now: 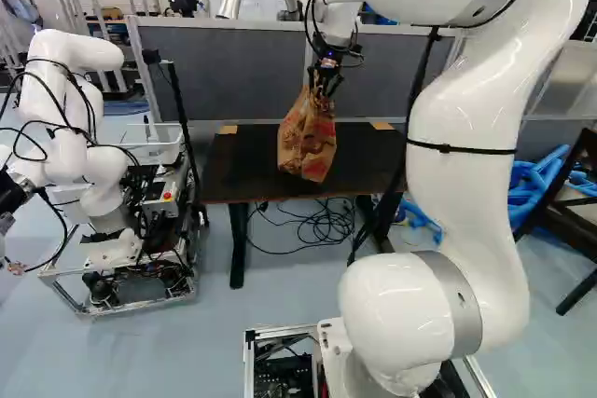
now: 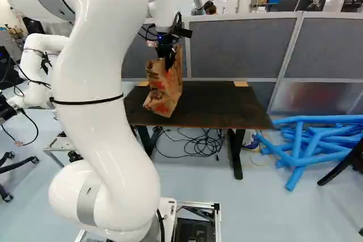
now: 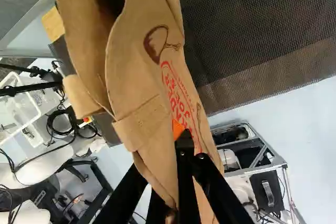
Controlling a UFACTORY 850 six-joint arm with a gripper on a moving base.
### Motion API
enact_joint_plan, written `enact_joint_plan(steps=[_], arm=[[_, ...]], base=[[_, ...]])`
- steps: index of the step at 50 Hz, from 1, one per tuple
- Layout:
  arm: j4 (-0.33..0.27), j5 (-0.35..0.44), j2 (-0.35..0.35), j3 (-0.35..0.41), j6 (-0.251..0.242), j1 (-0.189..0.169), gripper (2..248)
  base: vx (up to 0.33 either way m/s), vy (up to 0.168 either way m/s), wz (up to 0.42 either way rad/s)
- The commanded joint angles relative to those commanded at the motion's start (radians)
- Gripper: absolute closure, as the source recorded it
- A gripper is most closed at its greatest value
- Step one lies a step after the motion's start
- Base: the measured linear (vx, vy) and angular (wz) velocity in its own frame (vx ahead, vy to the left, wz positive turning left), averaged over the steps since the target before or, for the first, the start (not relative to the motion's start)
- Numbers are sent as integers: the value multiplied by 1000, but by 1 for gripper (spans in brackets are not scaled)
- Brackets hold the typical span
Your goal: Pick up the bag on the ground and place it on the table
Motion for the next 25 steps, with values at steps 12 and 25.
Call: enact_joint_plan(steps=[12,25], arm=[[0,44,-48,-24,0,-5,228],[0,94,-96,-47,0,-11,228]], base=[[0,0,0],[0,0,0]])
